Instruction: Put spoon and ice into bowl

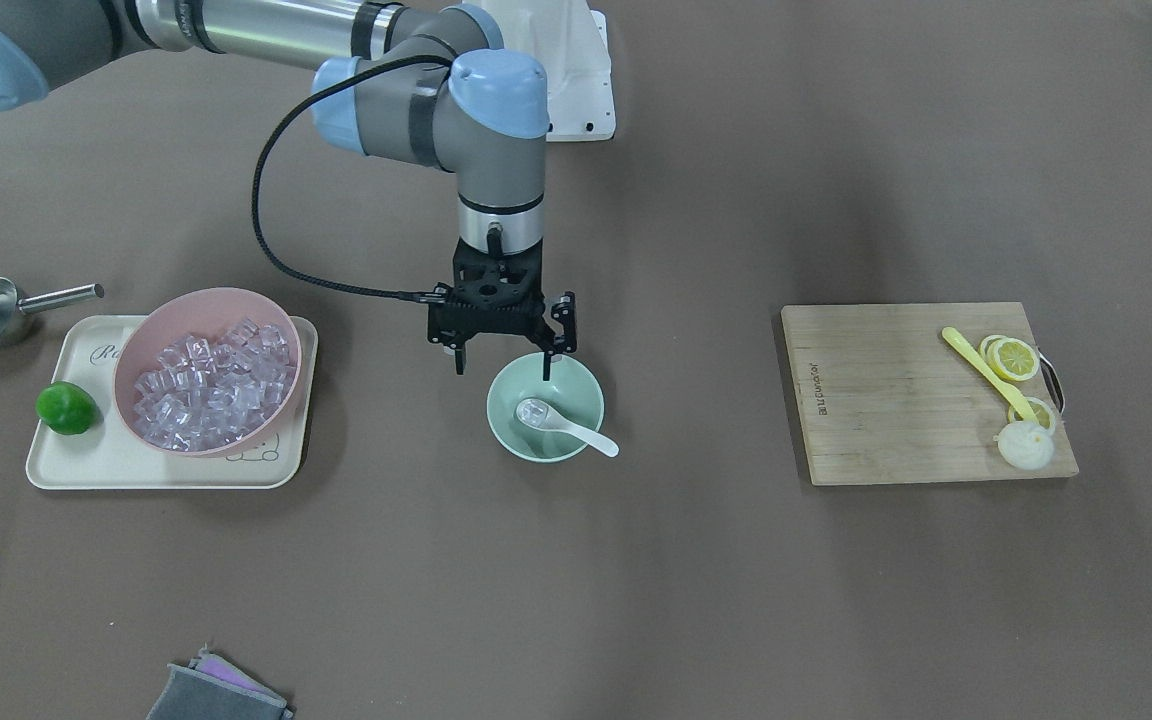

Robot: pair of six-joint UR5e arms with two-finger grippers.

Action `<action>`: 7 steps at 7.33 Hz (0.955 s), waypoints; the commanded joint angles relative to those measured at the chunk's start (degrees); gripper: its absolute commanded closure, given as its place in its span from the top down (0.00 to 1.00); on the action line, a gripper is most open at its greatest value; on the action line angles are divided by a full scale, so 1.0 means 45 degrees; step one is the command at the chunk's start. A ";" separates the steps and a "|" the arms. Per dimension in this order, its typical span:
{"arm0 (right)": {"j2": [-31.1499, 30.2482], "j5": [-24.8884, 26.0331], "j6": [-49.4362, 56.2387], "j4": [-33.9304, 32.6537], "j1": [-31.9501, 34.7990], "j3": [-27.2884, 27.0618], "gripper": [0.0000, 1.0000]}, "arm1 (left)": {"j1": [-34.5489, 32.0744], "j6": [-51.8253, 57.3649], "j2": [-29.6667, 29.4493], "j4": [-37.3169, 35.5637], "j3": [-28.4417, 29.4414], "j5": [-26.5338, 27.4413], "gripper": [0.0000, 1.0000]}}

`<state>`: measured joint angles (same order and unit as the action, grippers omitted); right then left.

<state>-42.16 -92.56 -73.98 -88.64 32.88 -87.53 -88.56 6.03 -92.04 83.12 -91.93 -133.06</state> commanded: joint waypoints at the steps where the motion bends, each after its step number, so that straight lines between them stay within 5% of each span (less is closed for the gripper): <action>1: -0.1890 -0.2161 0.2403 -0.0223 0.1924 -0.2003 1.00 | -0.0201 -0.0071 0.1480 -0.0073 -0.1925 -0.0002 0.99; 3: -0.3805 -0.5139 0.5641 -0.0281 0.4730 -0.3259 1.00 | -0.0570 -0.0071 0.1644 -0.0073 -0.2286 -0.0021 0.99; 5: -0.6536 -0.6029 0.9643 -0.0592 0.6881 -0.4450 1.00 | -0.0827 -0.0071 0.1644 -0.0073 -0.2247 -0.0022 0.99; 7: -0.8862 -0.7355 1.4970 -0.0828 0.9769 -0.4339 1.00 | -0.0827 -0.0052 0.1605 -0.0034 -0.2189 -0.0002 0.99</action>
<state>-75.43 -122.36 -20.93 -91.74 68.94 -106.90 -92.22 5.78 -84.74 82.87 -101.90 -133.10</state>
